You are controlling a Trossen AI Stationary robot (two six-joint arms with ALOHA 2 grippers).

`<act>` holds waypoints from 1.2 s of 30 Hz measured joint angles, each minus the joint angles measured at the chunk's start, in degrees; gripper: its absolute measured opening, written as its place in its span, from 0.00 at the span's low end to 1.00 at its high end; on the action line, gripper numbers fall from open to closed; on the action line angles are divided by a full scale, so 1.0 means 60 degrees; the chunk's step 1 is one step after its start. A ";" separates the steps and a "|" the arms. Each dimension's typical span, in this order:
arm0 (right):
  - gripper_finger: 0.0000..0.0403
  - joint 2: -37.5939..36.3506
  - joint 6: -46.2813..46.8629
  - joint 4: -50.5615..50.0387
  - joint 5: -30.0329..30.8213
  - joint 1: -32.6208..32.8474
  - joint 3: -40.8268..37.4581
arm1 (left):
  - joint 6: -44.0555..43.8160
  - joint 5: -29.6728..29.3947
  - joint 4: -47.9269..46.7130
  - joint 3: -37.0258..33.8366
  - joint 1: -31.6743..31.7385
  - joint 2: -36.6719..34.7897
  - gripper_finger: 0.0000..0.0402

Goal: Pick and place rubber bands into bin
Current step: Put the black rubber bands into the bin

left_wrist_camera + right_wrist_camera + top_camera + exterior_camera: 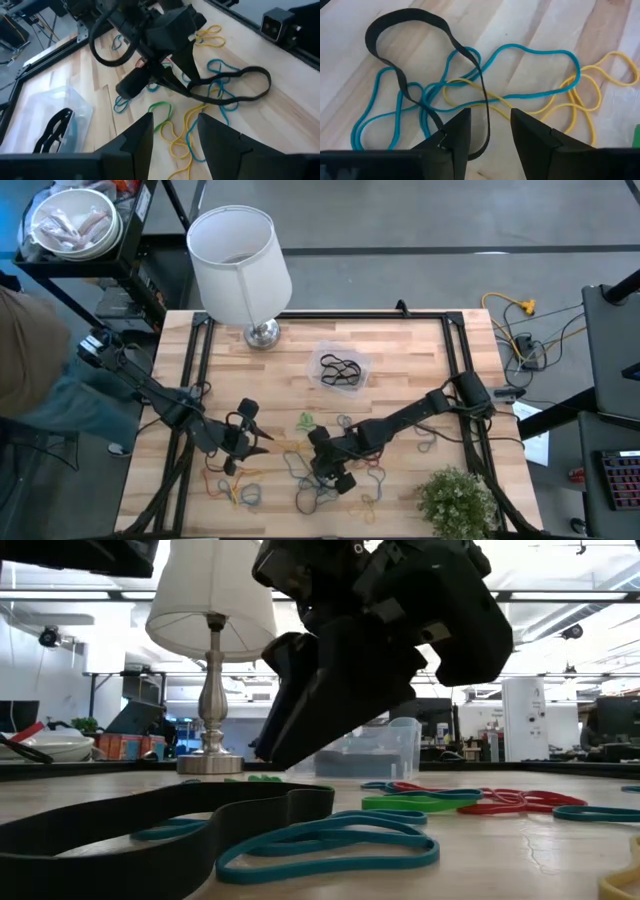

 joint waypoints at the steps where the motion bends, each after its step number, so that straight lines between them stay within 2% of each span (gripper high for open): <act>1: 0.32 0.0023 0.0000 0.0040 -0.0003 0.0003 -0.0003 | 0.0003 0.0000 0.0013 0.0000 0.0000 0.0000 0.35; 12: 0.27 0.0366 -0.0076 0.0177 0.0011 -0.0117 0.0111 | 0.0000 0.0000 0.0002 0.0000 -0.0007 0.0055 0.35; 22: 0.11 0.0309 0.0067 0.0090 -0.0100 -0.0113 0.0095 | 0.0000 -0.0044 -0.0012 0.0000 -0.0004 0.0057 0.35; 36: 0.12 0.0330 0.0139 0.0117 -0.0280 -0.0113 0.0050 | -0.0003 -0.0044 -0.0009 -0.0004 -0.0004 0.0210 0.35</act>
